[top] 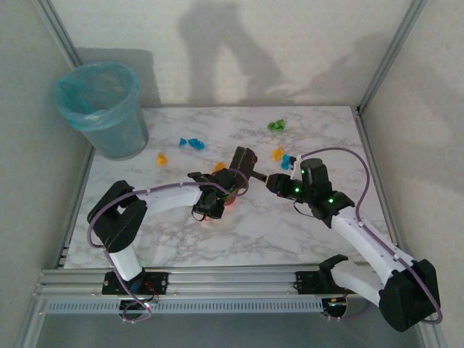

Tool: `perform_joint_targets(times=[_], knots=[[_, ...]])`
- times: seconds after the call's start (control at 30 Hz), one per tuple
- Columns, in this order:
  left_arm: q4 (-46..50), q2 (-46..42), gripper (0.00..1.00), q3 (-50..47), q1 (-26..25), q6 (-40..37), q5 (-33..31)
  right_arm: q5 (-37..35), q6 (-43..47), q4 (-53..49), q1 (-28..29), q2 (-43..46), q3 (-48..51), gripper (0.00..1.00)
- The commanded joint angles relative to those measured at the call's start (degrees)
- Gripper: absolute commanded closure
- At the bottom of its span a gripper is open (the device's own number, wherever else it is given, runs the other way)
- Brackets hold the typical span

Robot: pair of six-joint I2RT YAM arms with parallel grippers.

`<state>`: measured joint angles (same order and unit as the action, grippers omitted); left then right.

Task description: Sweep away the paper scraps from the table

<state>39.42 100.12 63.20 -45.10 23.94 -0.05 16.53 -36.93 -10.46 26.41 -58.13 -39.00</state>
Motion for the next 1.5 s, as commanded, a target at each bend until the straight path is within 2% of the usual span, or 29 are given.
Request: perform_joint_targets(times=[0.0, 0.13, 0.27, 0.4, 0.67, 0.77, 1.07, 1.3, 1.47], knots=[[0.8, -1.0, 1.00, -1.0, 0.8, -0.9, -1.2, -1.6, -0.6, -0.6, 0.2, 2.3, -1.9, 1.00], [1.1, -1.0, 1.00, -0.6, 1.0, -0.3, -0.8, -11.8, -3.2, -3.0, -0.2, 2.7, -5.2, 1.00], [2.0, -1.1, 1.00, 0.2, 0.9, 1.5, -1.2, -17.4, -3.7, 0.5, -0.5, -4.9, -11.7, 1.00], [4.3, -1.5, 1.00, 0.6, 0.6, 4.7, -3.2, -13.8, -3.0, 1.6, -1.0, -16.8, -19.7, 1.00], [1.4, -6.4, 1.00, 0.7, -0.8, 11.0, -4.9, -4.7, -0.5, 1.7, -1.2, -30.2, -30.4, 1.00], [0.3, -6.1, 1.00, 0.2, -0.8, 11.9, -6.8, -1.5, -0.8, 3.7, -1.2, -32.5, -30.9, 1.00], [-1.0, -4.6, 1.00, -4.7, -0.5, 10.2, -2.0, -0.1, 0.6, 2.7, -1.2, -36.4, -33.0, 1.00], [-1.7, -6.0, 1.00, -6.6, 2.3, 8.7, 2.8, 1.2, -0.1, 2.4, -1.0, -36.8, -32.8, 1.00], [-2.5, -4.8, 1.00, -6.9, 3.1, 8.1, 3.8, 0.9, -0.9, 0.9, -0.2, -37.1, -32.4, 1.00]])
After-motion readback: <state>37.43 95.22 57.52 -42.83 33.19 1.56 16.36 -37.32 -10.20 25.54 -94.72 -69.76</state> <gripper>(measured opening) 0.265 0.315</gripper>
